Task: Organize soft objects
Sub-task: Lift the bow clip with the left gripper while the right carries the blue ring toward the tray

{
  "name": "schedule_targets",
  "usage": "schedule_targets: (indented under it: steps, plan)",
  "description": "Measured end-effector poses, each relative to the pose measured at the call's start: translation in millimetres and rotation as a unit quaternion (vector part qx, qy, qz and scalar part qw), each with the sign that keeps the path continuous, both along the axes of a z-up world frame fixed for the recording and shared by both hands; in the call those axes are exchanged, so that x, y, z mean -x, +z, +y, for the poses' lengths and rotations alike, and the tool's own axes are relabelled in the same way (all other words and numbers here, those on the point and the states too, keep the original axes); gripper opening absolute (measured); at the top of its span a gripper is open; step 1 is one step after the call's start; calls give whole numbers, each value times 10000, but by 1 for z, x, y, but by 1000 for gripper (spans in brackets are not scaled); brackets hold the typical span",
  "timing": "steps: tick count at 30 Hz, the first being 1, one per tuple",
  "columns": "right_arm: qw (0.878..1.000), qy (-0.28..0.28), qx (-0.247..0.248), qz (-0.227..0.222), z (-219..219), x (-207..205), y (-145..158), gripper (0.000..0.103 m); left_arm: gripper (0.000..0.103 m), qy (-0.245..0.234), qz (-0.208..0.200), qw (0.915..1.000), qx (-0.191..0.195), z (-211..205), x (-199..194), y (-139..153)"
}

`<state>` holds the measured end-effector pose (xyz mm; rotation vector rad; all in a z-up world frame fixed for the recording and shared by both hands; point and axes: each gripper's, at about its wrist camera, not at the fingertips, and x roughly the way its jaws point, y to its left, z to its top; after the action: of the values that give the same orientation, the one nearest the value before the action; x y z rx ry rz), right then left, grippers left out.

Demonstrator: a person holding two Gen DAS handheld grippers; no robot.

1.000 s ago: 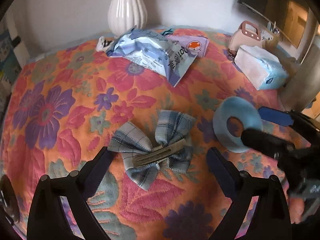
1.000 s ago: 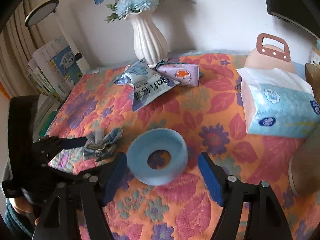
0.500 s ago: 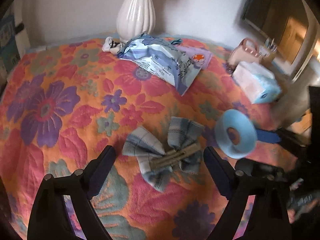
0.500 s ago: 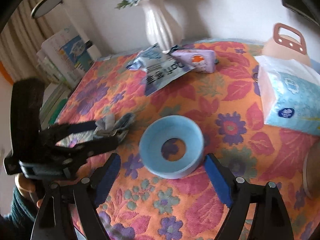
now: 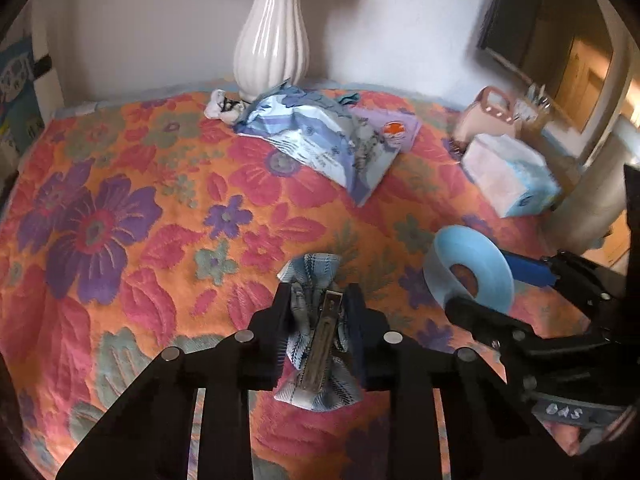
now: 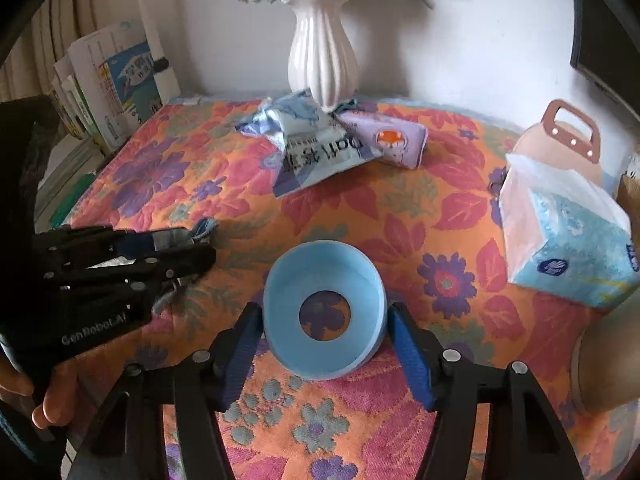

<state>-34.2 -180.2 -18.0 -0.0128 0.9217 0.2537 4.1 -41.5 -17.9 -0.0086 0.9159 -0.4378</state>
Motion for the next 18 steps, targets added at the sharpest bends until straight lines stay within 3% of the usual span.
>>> schedule_targets:
  steps: [7,10,12,18]
  plan:
    - [9976,-458,-496,155,-31,27,8,63,23,-438,-96,9983,375,-27,28,13]
    - [9944,-666,-569,587,-51,38,5,63,23,-774,-158,9958,463,-50,42,21]
    - [9902,-796,-876,746,-71,52,7,63,23,-1030,-201,9930,541,-65,49,26]
    - [9857,-1313,-948,465,-124,93,33,63,23,-1842,-447,9787,792,-125,68,52]
